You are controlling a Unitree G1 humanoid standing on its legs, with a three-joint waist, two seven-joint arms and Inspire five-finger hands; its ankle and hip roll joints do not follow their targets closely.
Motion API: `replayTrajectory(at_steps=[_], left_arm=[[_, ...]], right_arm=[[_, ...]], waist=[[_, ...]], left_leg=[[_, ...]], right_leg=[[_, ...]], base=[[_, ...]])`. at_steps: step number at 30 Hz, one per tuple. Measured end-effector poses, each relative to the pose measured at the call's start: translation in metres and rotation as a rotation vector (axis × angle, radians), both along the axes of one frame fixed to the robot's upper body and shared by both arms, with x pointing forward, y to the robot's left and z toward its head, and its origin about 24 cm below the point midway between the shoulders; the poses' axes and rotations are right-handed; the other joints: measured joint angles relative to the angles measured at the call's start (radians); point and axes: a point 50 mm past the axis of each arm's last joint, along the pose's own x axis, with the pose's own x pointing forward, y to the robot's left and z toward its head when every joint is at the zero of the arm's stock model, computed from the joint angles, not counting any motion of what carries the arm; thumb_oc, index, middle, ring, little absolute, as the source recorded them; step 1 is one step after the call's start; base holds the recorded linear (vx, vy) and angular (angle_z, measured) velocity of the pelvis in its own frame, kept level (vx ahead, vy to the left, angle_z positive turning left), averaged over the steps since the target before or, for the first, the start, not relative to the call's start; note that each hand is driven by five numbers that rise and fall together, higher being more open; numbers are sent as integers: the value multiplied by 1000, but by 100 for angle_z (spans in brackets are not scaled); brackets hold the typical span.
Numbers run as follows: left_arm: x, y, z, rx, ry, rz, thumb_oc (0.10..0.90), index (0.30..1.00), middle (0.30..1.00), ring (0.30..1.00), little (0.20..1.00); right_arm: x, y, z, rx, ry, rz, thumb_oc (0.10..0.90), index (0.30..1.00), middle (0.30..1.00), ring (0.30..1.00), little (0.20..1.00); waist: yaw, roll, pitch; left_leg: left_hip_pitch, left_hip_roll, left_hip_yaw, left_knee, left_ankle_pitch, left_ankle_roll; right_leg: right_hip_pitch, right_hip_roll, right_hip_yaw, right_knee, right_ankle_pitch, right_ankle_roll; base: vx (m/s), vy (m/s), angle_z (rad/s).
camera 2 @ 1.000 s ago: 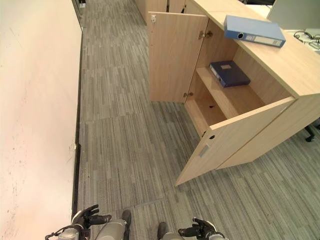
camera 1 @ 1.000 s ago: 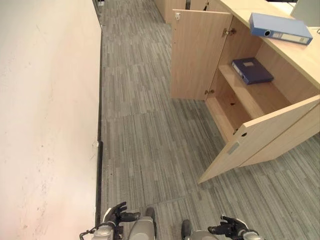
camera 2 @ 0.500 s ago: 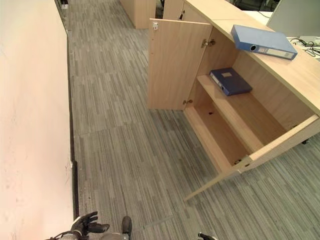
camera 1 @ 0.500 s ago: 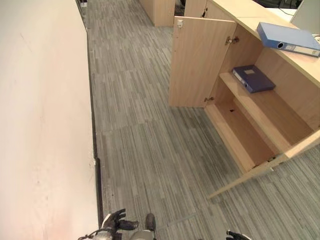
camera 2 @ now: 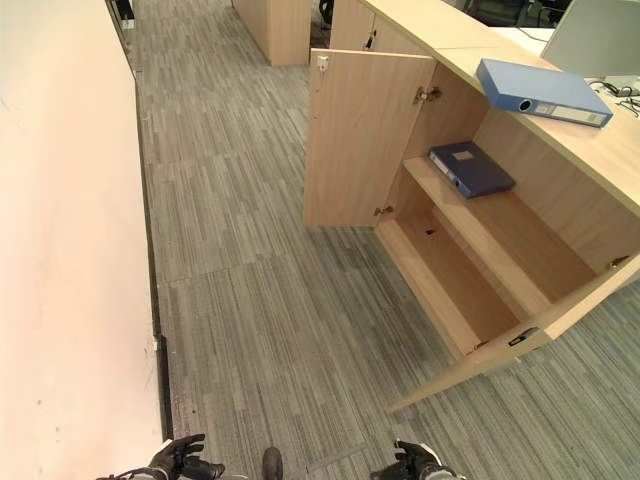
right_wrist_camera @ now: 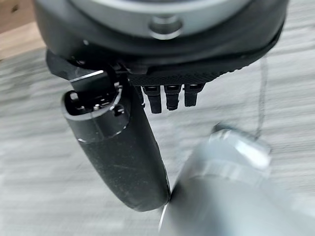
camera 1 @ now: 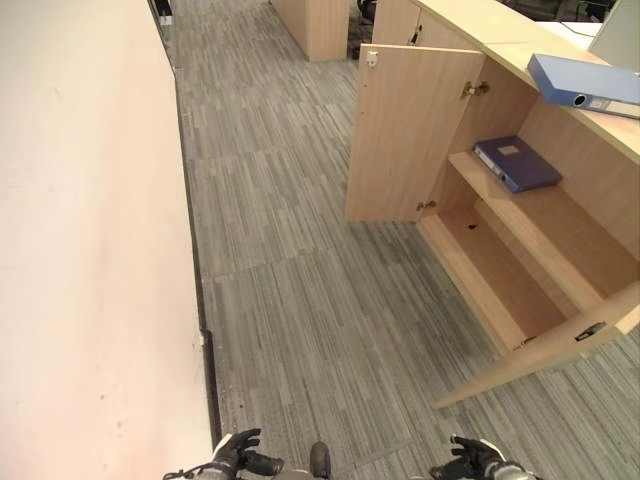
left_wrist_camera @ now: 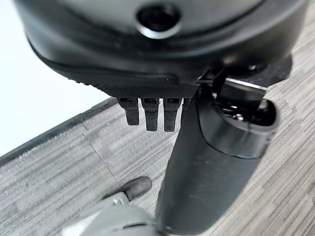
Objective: Put the empty folder in the office cabinet
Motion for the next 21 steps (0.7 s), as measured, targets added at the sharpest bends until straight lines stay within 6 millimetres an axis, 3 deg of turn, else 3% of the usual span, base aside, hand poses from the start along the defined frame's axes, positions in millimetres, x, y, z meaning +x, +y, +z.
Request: replayTrajectory(at_steps=[1, 2, 4, 5, 6, 8, 9, 10, 12, 16, 18, 19, 21], left_arm=[[0, -2, -1, 20, 16, -20, 800, 900, 900, 900, 900], [2, -3, -1, 21, 17, -29, 800, 900, 900, 900, 900], [9, -16, -2, -13, -7, -42, 800, 900, 900, 900, 900], [8, -22, -4, -26, -1, -39, 800, 900, 900, 900, 900], [9, -31, -5, -50, 4, -29, 800, 900, 900, 900, 900], [11, -32, -5, -63, -14, -10, 800, 900, 900, 900, 900], [10, -27, -4, -52, -17, 17, 800, 900, 900, 900, 900], [10, -16, -2, -29, -22, 40, 800, 900, 900, 900, 900], [9, -4, 1, -6, -28, 72, 800, 900, 900, 900, 900], [-7, 6, -1, 17, 3, 118, 800, 900, 900, 900, 900], [-19, 3, -4, 13, 30, 142, 800, 900, 900, 900, 900], [-19, 2, -5, 12, 35, 143, 800, 900, 900, 900, 900], [-19, -1, -5, 6, 34, 140, 800, 900, 900, 900, 900]], right_arm=[[14, 24, -2, 10, 5, 37, 800, 900, 900, 900, 900], [15, 30, -3, 14, 17, 49, 800, 900, 900, 900, 900], [42, 59, 6, 117, -111, 87, 800, 900, 900, 900, 900], [50, 67, 9, 138, -133, 96, 800, 900, 900, 900, 900], [54, 71, 10, 146, -135, 106, 800, 900, 900, 900, 900], [54, 72, 10, 162, -141, 101, 800, 900, 900, 900, 900], [54, 73, 10, 164, -145, 98, 800, 900, 900, 900, 900], [58, 75, 13, 172, -164, 101, 800, 900, 900, 900, 900], [58, 73, 13, 171, -165, 93, 800, 900, 900, 900, 900], [45, 61, 8, 153, -134, 43, 800, 900, 900, 900, 900], [23, 44, 0, 126, -59, -20, 800, 900, 900, 900, 900], [22, 38, 0, 108, -55, -18, 800, 900, 900, 900, 900], [20, 25, 1, 70, -47, -8, 800, 900, 900, 900, 900]], waist=[[5, 6, 2], [0, 10, 3], [3, 61, 35], [-1, 78, 45], [-13, 112, 64], [-27, 127, 80], [-30, 117, 91], [-36, 84, 101], [-45, 45, 106], [-55, 0, 99], [-58, 1, 79], [-58, 13, 76], [-54, 29, 71]], left_leg=[[10, -3, -11, 2, 4, 4], [10, -4, -14, 3, -6, 22], [14, 10, -17, 3, -2, 27], [24, 16, -15, 4, -5, 30], [42, 20, -14, 3, -9, 32], [70, 8, -28, 3, -13, 16], [90, 0, -23, 0, -18, 14], [113, -16, -30, 0, -27, 3], [133, -27, -51, -1, -49, 7], [191, -23, -91, 4, -82, -31], [229, 14, -138, 4, -119, -76], [238, 37, -149, 4, -127, -90], [248, 75, -153, 4, -125, -119]], right_leg=[[0, 7, -23, -7, -30, -8], [-18, 20, -29, -23, -45, -16], [-59, 76, -38, -85, -68, -27], [-65, 97, -38, -147, -65, -28], [-67, 128, -32, -239, -44, -27], [-100, 162, 4, -352, 9, -6], [-114, 175, 20, -412, 54, -7], [-130, 182, 25, -453, 103, -13], [-137, 187, 31, -501, 144, -17], [-100, 189, 17, -507, 188, -35], [-46, 215, -10, -507, 272, -101], [-22, 236, -32, -521, 278, -137], [-4, 269, -48, -521, 252, -169]], base=[[49, 43, 4], [156, 48, 6], [153, 13, -3], [192, -23, -8], [213, -53, 14], [273, -99, 24], [276, -137, 13], [262, -131, 17], [230, -117, 28], [399, -237, 27], [282, -196, 48], [300, -215, 45], [239, -169, 25]])
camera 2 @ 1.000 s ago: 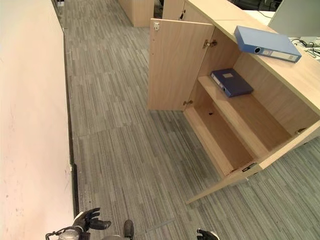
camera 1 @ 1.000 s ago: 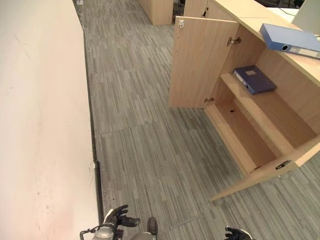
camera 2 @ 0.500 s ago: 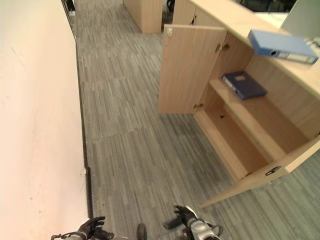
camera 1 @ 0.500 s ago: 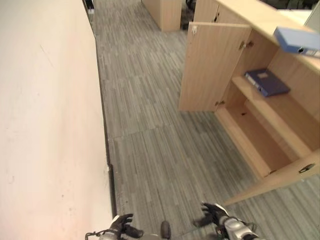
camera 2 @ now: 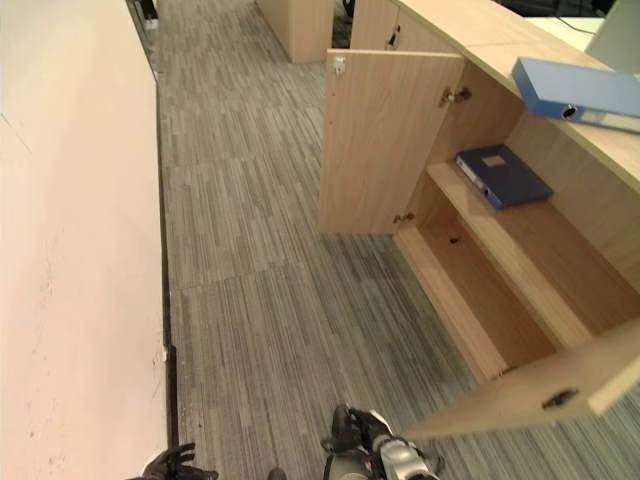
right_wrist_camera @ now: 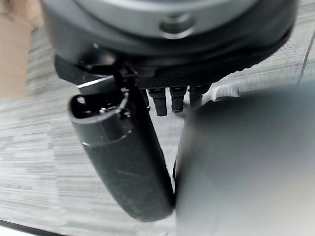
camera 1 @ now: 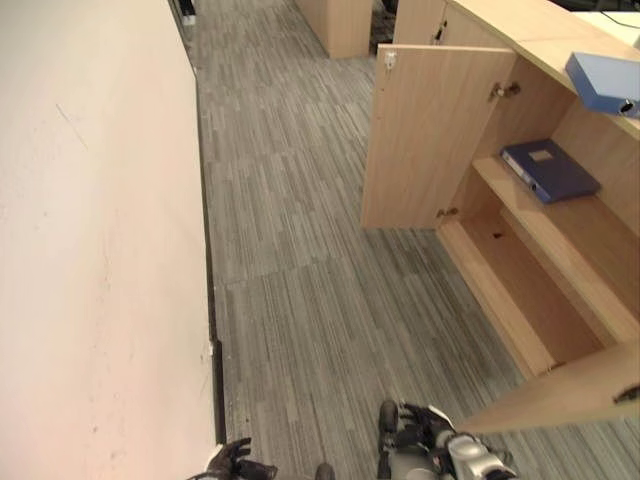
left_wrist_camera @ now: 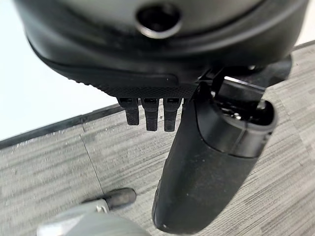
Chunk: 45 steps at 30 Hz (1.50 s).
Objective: Put the empty folder in the office cabinet
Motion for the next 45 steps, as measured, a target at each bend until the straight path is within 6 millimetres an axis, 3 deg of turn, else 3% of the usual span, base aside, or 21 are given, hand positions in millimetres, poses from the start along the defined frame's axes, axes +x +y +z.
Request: replayTrajectory(at_steps=[4, 7, 13, 15, 18, 21, 23, 25, 26, 27, 28, 29, 31, 32, 33, 34, 36, 39, 41, 44, 45], left_arm=[[14, -10, 1, -19, -33, -30, 800, 900, 900, 900, 900], [29, -13, 4, -24, -74, -43, 800, 900, 900, 900, 900], [25, -12, 2, -23, -50, -37, 800, 900, 900, 900, 900], [16, -10, 0, -20, -24, -20, 800, 900, 900, 900, 900], [7, -8, -1, -20, -1, 9, 800, 900, 900, 900, 900], [29, -17, 3, -53, -85, -2, 800, 900, 900, 900, 900], [53, -27, 11, -75, -168, -87, 800, 900, 900, 900, 900], [67, -41, 15, -151, -229, -89, 800, 900, 900, 900, 900], [73, -49, 17, -190, -253, -96, 800, 900, 900, 900, 900], [75, -54, 18, -210, -269, -97, 800, 900, 900, 900, 900], [80, -51, 22, -247, -318, -56, 800, 900, 900, 900, 900], [84, -51, 24, -276, -346, 8, 800, 900, 900, 900, 900], [77, -42, 19, -293, -327, 180, 800, 900, 900, 900, 900], [75, -44, 18, -312, -328, 231, 800, 900, 900, 900, 900], [66, -37, 17, -329, -341, 297, 800, 900, 900, 900, 900], [60, -38, 15, -334, -330, 331, 800, 900, 900, 900, 900], [44, -39, 9, -338, -282, 354, 800, 900, 900, 900, 900], [34, -29, 5, -303, -216, 340, 800, 900, 900, 900, 900], [27, -18, 4, -254, -178, 321, 800, 900, 900, 900, 900], [34, -12, 7, -230, -188, 292, 800, 900, 900, 900, 900], [45, -13, 10, -224, -207, 256, 800, 900, 900, 900, 900]], right_arm=[[-1, -29, 5, -80, 1, -3, 800, 900, 900, 900, 900], [-6, -32, 4, -92, 18, -8, 800, 900, 900, 900, 900], [-26, -30, -3, -83, 75, -32, 800, 900, 900, 900, 900], [-29, -28, -4, -78, 83, -32, 800, 900, 900, 900, 900], [-38, -22, -8, -71, 107, -16, 800, 900, 900, 900, 900], [-33, -20, -7, -82, 103, -6, 800, 900, 900, 900, 900], [-24, -19, -6, -93, 98, 21, 800, 900, 900, 900, 900], [-10, -12, -3, -86, 74, 51, 800, 900, 900, 900, 900], [-8, -9, -3, -79, 69, 51, 800, 900, 900, 900, 900], [-2, -12, -1, -86, 53, 46, 800, 900, 900, 900, 900], [4, -12, 1, -77, 30, 27, 800, 900, 900, 900, 900], [4, -13, 1, -75, 26, 10, 800, 900, 900, 900, 900], [2, -9, 0, -63, 20, 4, 800, 900, 900, 900, 900], [4, -13, 1, -71, 13, -2, 800, 900, 900, 900, 900], [-3, -16, 0, -55, 34, -49, 800, 900, 900, 900, 900], [-6, -18, -1, -55, 43, -58, 800, 900, 900, 900, 900], [-24, -22, -5, -63, 70, -78, 800, 900, 900, 900, 900], [-39, -29, -7, -64, 114, -134, 800, 900, 900, 900, 900], [-39, -26, -8, -50, 118, -135, 800, 900, 900, 900, 900], [-37, -25, -8, -44, 110, -139, 800, 900, 900, 900, 900], [-31, -28, -6, -48, 85, -149, 800, 900, 900, 900, 900]], waist=[[-6, 35, -27], [-11, 37, -28], [-26, 33, -42], [-21, 22, -44], [6, -16, -47], [23, -32, -40], [32, -69, -13], [42, -87, 3], [53, -66, 5], [56, -29, 11], [60, -33, 38], [55, -22, 53], [66, -35, 58], [81, -10, 64], [117, -10, 58], [113, 15, 70], [95, 9, 67], [89, 24, 42], [82, -20, 19], [76, -42, 3], [77, -33, 3]], left_leg=[[-9, 60, -19, 26, -10, -54], [1, 85, -22, 27, -6, -61], [-6, 124, -47, 63, -26, -96], [-51, 125, -47, 169, -45, -132], [-195, 111, -45, 496, -59, -153], [-327, 109, -19, 691, -78, -150], [-361, 65, 29, 522, -73, -107], [-383, 47, 39, 299, -3, -114], [-365, 68, -2, 45, 83, -137], [-364, 103, -34, -5, 97, -144], [-402, 122, -44, -11, 143, -176], [-419, 136, -54, -10, 160, -186], [-468, 116, -40, -4, 166, -192], [-478, 147, -48, -8, 159, -191], [-443, 157, -56, -10, 159, -185], [-413, 169, -67, -9, 175, -166], [-392, 145, -70, -9, 197, -130], [-366, 116, -44, -8, 244, -85], [-341, 66, 22, -4, 245, -31], [-298, 0, 74, -3, 209, 47], [-265, -24, 94, -3, 184, 78]], right_leg=[[28, 47, -34, 0, -51, -39], [45, 73, -36, 0, -71, -49], [56, 109, -39, -1, -102, -51], [62, 117, -35, -8, -115, -63], [85, 113, -24, -8, -128, -79], [88, 118, -10, 11, -129, -119], [55, 79, 22, 11, -122, -116], [49, 78, 51, -10, -136, -95], [47, 112, 55, 7, -212, -8], [27, 148, 50, 59, -249, -22], [32, 151, 55, 112, -214, -121], [46, 174, 52, 107, -200, -142], [64, 189, 123, 40, -253, -97], [87, 233, 138, 40, -277, -90], [104, 182, 151, 166, -313, -97], [142, 201, 148, 132, -281, -125], [164, 183, 174, 111, -288, -115], [155, 141, 242, 146, -327, -70], [113, 76, 281, 227, -374, -12], [101, -11, 217, 342, -391, 44], [7, -54, 174, 570, -389, 58]], base=[[204, -141, 23], [186, -158, 5], [133, -136, 3], [108, -166, 4], [55, -104, 0], [89, -12, 8], [194, 61, -11], [228, 65, -31], [179, 47, -33], [297, 80, -26], [330, 104, -11], [362, 134, -8], [327, 152, -28], [392, 205, -102], [397, 214, -111], [508, 297, -101], [360, 251, -35], [304, 277, -70], [188, 197, -66], [276, 316, -37], [211, 280, -7]])
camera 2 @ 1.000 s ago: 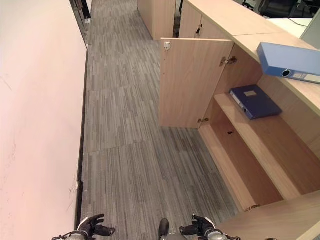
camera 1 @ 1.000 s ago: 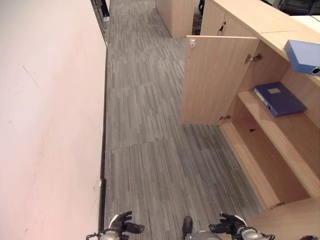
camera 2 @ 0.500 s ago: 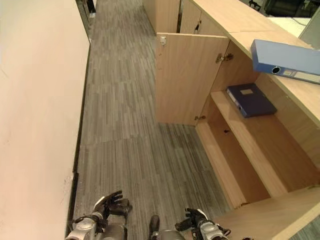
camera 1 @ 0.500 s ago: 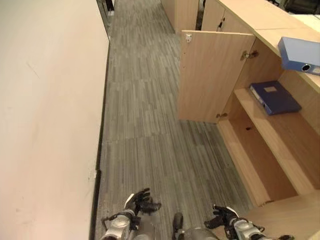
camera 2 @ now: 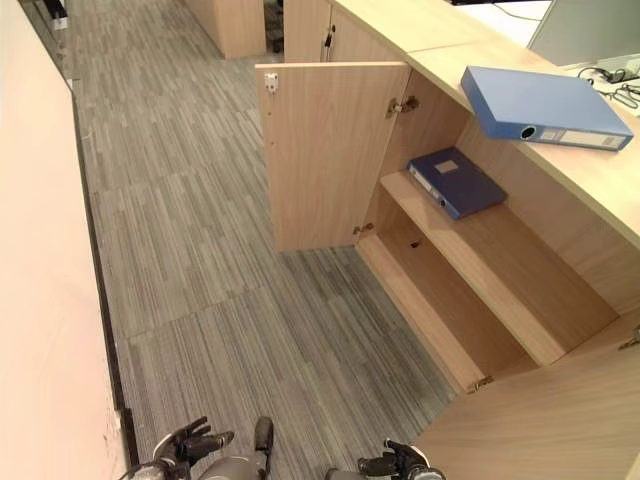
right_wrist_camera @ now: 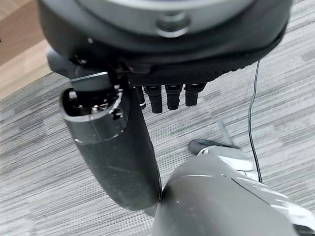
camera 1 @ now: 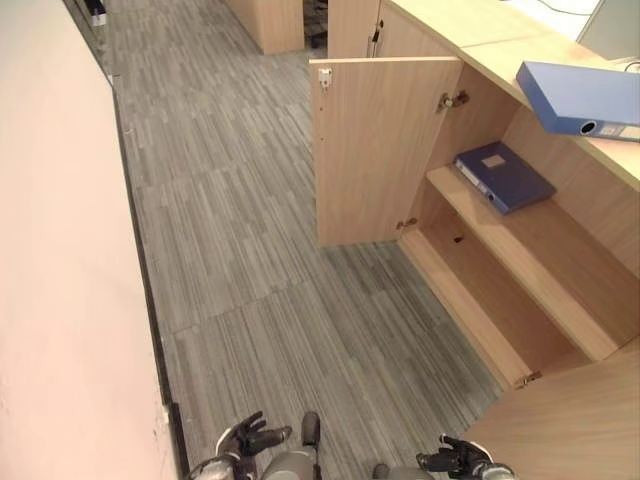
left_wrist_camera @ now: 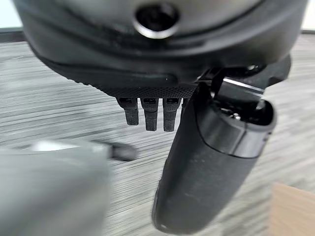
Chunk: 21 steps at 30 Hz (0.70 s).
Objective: Put the empty folder in the office cabinet
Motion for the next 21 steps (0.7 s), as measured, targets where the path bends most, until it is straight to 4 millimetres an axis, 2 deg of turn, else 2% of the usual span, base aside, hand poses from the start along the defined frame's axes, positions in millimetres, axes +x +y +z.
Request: replayTrajectory(at_steps=[1, 2, 3, 4, 5, 6, 7, 9, 10, 12, 15, 16, 18, 19, 20, 21], left_arm=[[2, -1, 0, 6, -3, -18, 800, 900, 900, 900, 900], [1, 0, 0, 11, -1, -24, 800, 900, 900, 900, 900], [0, -2, 0, 11, 3, -30, 800, 900, 900, 900, 900], [-5, -7, -3, 19, 35, -59, 800, 900, 900, 900, 900], [-11, -7, -5, 20, 52, -63, 800, 900, 900, 900, 900], [-10, -5, -4, 27, 47, -51, 800, 900, 900, 900, 900], [-7, -1, -3, 34, 36, -42, 800, 900, 900, 900, 900], [-14, 6, -3, 41, 49, -3, 800, 900, 900, 900, 900], [-18, 7, -4, 45, 56, 19, 800, 900, 900, 900, 900], [-19, 8, -4, 27, 46, 83, 800, 900, 900, 900, 900], [-15, 15, -1, -18, -1, 266, 800, 900, 900, 900, 900], [-18, 16, -2, -23, 0, 298, 800, 900, 900, 900, 900], [-28, 21, -3, -32, 10, 370, 800, 900, 900, 900, 900], [-33, 23, -4, -35, 15, 400, 800, 900, 900, 900, 900], [-46, 30, -5, -22, 44, 446, 800, 900, 900, 900, 900], [-59, 37, -5, -9, 67, 501, 800, 900, 900, 900, 900]], right_arm=[[3, -1, 1, -2, -22, -3, 800, 900, 900, 900, 900], [7, 1, 2, 0, -36, 5, 800, 900, 900, 900, 900], [9, 1, 3, 0, -40, 13, 800, 900, 900, 900, 900], [9, 1, 3, 0, -45, 12, 800, 900, 900, 900, 900], [9, 3, 3, 5, -48, 16, 800, 900, 900, 900, 900], [11, 4, 3, -3, -58, 22, 800, 900, 900, 900, 900], [16, 5, 5, 0, -77, 32, 800, 900, 900, 900, 900], [20, 10, 5, 14, -86, 46, 800, 900, 900, 900, 900], [15, 12, 4, 26, -78, 36, 800, 900, 900, 900, 900], [15, 12, 3, 32, -82, 20, 800, 900, 900, 900, 900], [19, 21, 3, 65, -94, -15, 800, 900, 900, 900, 900], [17, 21, 2, 70, -88, -30, 800, 900, 900, 900, 900], [15, 20, 1, 71, -81, -49, 800, 900, 900, 900, 900], [14, 19, 1, 71, -79, -60, 800, 900, 900, 900, 900], [11, 18, 0, 69, -68, -67, 800, 900, 900, 900, 900], [9, 18, 0, 75, -59, -69, 800, 900, 900, 900, 900]], waist=[[-12, -2, -8], [-19, 2, -35], [-25, 8, -33], [-24, 38, -35], [-26, 68, -37], [-32, 82, -38], [-34, 86, -34], [-28, 84, -31], [-31, 73, -25], [-35, 60, -23], [-49, 30, -12], [-49, 29, -10], [-47, 23, -9], [-48, 20, -13], [-46, 21, -10], [-49, 10, -14]], left_leg=[[25, -28, 9, 1, -14, 6], [42, -68, -6, 13, -60, 51], [59, -83, -6, 29, -82, 85], [103, -87, -1, 6, -97, 81], [118, -82, 3, 3, -88, 63], [122, -81, 5, 11, -88, 48], [126, -76, 10, 21, -124, 0], [145, -66, 38, 25, -120, 1], [172, -68, 53, 29, -118, 1], [193, -69, 61, 27, -124, -8], [209, -73, 80, 22, -129, -14], [220, -73, 86, 23, -129, -14], [246, -70, 114, 22, -152, -43], [259, -62, 133, 22, -179, -71], [288, -58, 155, 22, -203, -66], [306, -54, 163, 23, -213, -79]], right_leg=[[-51, -50, -18, 164, -3, 17], [-94, -91, -18, 248, 61, 23], [-97, -117, -21, 287, 101, 35], [-111, -196, -173, 330, 44, 1], [-121, -215, -267, 278, 10, 1], [-123, -192, -297, 125, 1, 12], [-142, -168, -341, -4, 9, 13], [-142, -124, -386, -205, 54, 32], [-144, -97, -386, -280, 107, 30], [-149, -72, -383, -386, 163, 69], [-176, -59, -374, -452, 237, 75], [-177, -61, -379, -446, 242, 74], [-172, -68, -431, -413, 243, 75], [-169, -73, -471, -383, 241, 74], [-157, -75, -516, -334, 240, 61], [-145, -72, -519, -303, 235, 49]], base=[[262, 312, -5], [372, 346, 10], [251, 151, -9], [168, 24, -22], [183, -54, -15], [257, -124, -2], [215, -124, -7], [136, -131, -30], [138, -135, -17], [160, -128, 5], [213, -147, 19], [413, -260, -4], [378, -210, -18], [418, -239, -36], [430, -275, -49], [528, -347, -47]])
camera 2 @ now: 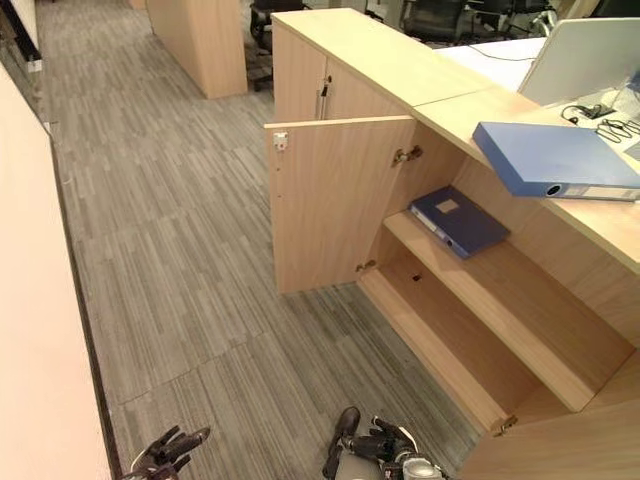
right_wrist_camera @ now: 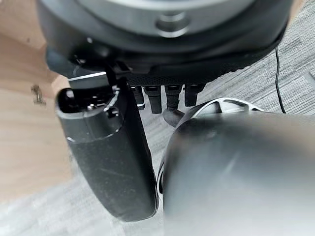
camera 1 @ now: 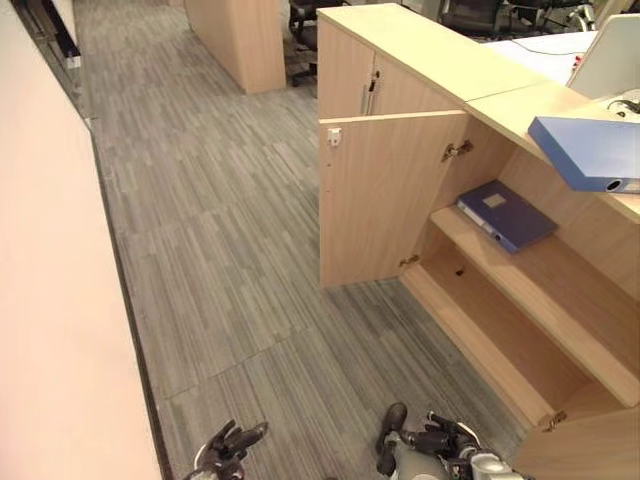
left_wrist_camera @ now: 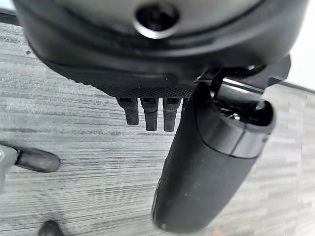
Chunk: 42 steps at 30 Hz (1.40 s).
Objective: Put the empty folder in the office cabinet
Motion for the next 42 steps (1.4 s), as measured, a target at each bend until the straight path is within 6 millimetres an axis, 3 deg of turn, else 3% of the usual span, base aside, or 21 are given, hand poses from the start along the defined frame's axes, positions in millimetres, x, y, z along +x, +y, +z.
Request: replayTrajectory(at_steps=[2, 3, 5, 6, 8, 10, 12, 13, 14, 16, 18, 19, 20, 22, 24, 27, 30, 31, 32, 35, 42], left_arm=[[-12, 10, 1, 11, 31, 74, 800, 900, 900, 900, 900], [-17, 15, 2, 28, 55, 96, 800, 900, 900, 900, 900], [-31, 28, 5, 63, 90, 109, 800, 900, 900, 900, 900], [-37, 32, 6, 82, 118, 122, 800, 900, 900, 900, 900], [-49, 31, 5, 82, 156, 148, 800, 900, 900, 900, 900], [-51, 20, 0, 48, 156, 179, 800, 900, 900, 900, 900], [-43, 15, -1, 35, 131, 181, 800, 900, 900, 900, 900], [-22, 15, 1, 37, 75, 154, 800, 900, 900, 900, 900], [-7, 17, 4, 41, 33, 138, 800, 900, 900, 900, 900], [17, 14, 7, 39, -32, 96, 800, 900, 900, 900, 900], [48, 11, 14, 55, -96, 40, 800, 900, 900, 900, 900], [50, 10, 14, 60, -92, 23, 800, 900, 900, 900, 900], [69, -1, 18, 49, -138, -6, 800, 900, 900, 900, 900], [100, -22, 32, 81, -308, -121, 800, 900, 900, 900, 900], [113, -37, 38, 61, -373, -177, 800, 900, 900, 900, 900], [118, -54, 40, 27, -407, -227, 800, 900, 900, 900, 900], [102, -57, 36, 13, -383, -264, 800, 900, 900, 900, 900], [92, -60, 32, -6, -357, -266, 800, 900, 900, 900, 900], [91, -62, 32, -12, -360, -279, 800, 900, 900, 900, 900], [109, -53, 48, 32, -441, -317, 800, 900, 900, 900, 900], [137, -40, 74, 101, -555, -370, 800, 900, 900, 900, 900]], right_arm=[[-3, -1, -1, 7, 5, -14, 800, 900, 900, 900, 900], [-3, -2, -1, 10, 6, -28, 800, 900, 900, 900, 900], [-7, 2, -2, 21, 23, -25, 800, 900, 900, 900, 900], [-12, 1, -4, 22, 37, -40, 800, 900, 900, 900, 900], [-28, -1, -7, 16, 73, -47, 800, 900, 900, 900, 900], [-37, -7, -7, -6, 96, -52, 800, 900, 900, 900, 900], [-39, -9, -7, -16, 100, -50, 800, 900, 900, 900, 900], [-38, -6, -8, -16, 104, -39, 800, 900, 900, 900, 900], [-41, -4, -9, -16, 113, -30, 800, 900, 900, 900, 900], [-48, -7, -10, -31, 140, -33, 800, 900, 900, 900, 900], [-56, -11, -10, -55, 172, -20, 800, 900, 900, 900, 900], [-57, -13, -10, -62, 177, -18, 800, 900, 900, 900, 900], [-56, -16, -9, -71, 172, -8, 800, 900, 900, 900, 900], [-61, -23, -8, -103, 183, -17, 800, 900, 900, 900, 900], [-67, -22, -9, -105, 207, -21, 800, 900, 900, 900, 900], [-71, -20, -10, -98, 218, -23, 800, 900, 900, 900, 900], [-49, -25, -6, -115, 169, -10, 800, 900, 900, 900, 900], [-41, -33, -3, -135, 141, 4, 800, 900, 900, 900, 900], [-39, -36, -1, -143, 130, 11, 800, 900, 900, 900, 900], [-38, -24, -4, -112, 121, 22, 800, 900, 900, 900, 900], [-38, -22, -5, -105, 125, 16, 800, 900, 900, 900, 900]], waist=[[-3, -1, 1], [-2, 9, 0], [-4, -20, -9], [1, -35, -6], [2, -33, -13], [16, -13, -19], [8, -10, -19], [20, -40, -19], [21, -77, -14], [14, -114, 0], [-4, -131, 17], [0, -129, 18], [-10, -128, 28], [-2, -102, 50], [-2, -87, 59], [1, -68, 74], [32, -40, 91], [25, 3, 93], [19, 28, 98], [30, -3, 97], [25, -20, 85]], left_leg=[[21, 22, 3, 2, -20, -17], [33, 47, 14, 8, -43, -43], [32, 55, 24, 62, -57, -63], [6, 84, 30, 211, -104, -83], [-72, 161, 26, 506, -103, -87], [-164, 260, 18, 772, -82, -91], [-234, 299, -34, 870, -60, -86], [-326, 315, -102, 948, -59, -87], [-373, 316, -121, 929, -55, -93], [-427, 330, -129, 834, -48, -103], [-436, 331, -108, 651, -35, -105], [-436, 333, -98, 599, -23, -101], [-451, 330, -109, 557, 7, -110], [-444, 274, -203, 292, 89, -135], [-439, 251, -274, 166, 141, -139], [-435, 209, -373, 70, 198, -141], [-384, 149, -526, 23, 199, -127], [-345, 141, -533, 21, 206, -100], [-331, 149, -533, 20, 279, -92], [-294, 110, -472, -23, 278, -63], [-268, 57, -414, -22, 267, -13]], right_leg=[[9, 14, 6, 53, -17, -25], [10, 36, 6, 85, -45, -61], [40, 47, 24, 33, -38, -99], [80, 76, 44, 10, -43, -173], [184, 139, 63, -101, -43, -185], [244, 224, 109, -151, -49, -239], [260, 266, 147, -152, -82, -276], [266, 282, 193, -155, -101, -302], [282, 278, 204, -159, -89, -295], [320, 279, 229, -184, -92, -298], [362, 281, 276, -211, -93, -296], [363, 283, 281, -209, -95, -293], [381, 286, 313, -215, -96, -290], [384, 288, 351, -216, -100, -274], [394, 294, 374, -220, -104, -263], [426, 298, 438, -240, -111, -245], [427, 286, 569, -240, -106, -211], [436, 296, 616, -234, -117, -188], [437, 304, 628, -223, -134, -173], [419, 224, 588, -198, -174, -124], [458, 156, 598, -244, -165, -69]], base=[[352, -317, -29], [245, -285, -34], [254, -361, -34], [243, -354, -29], [247, -320, -40], [274, -311, -81], [180, -201, -76], [129, -118, -85], [150, -102, -79], [157, -38, -46], [163, 22, -57], [92, 28, -61], [100, 27, -68], [138, 42, -65], [134, 51, -38], [131, 112, -53], [138, 179, -129], [151, 175, -128], [109, 122, -91], [195, 234, -39], [86, 127, -18]])
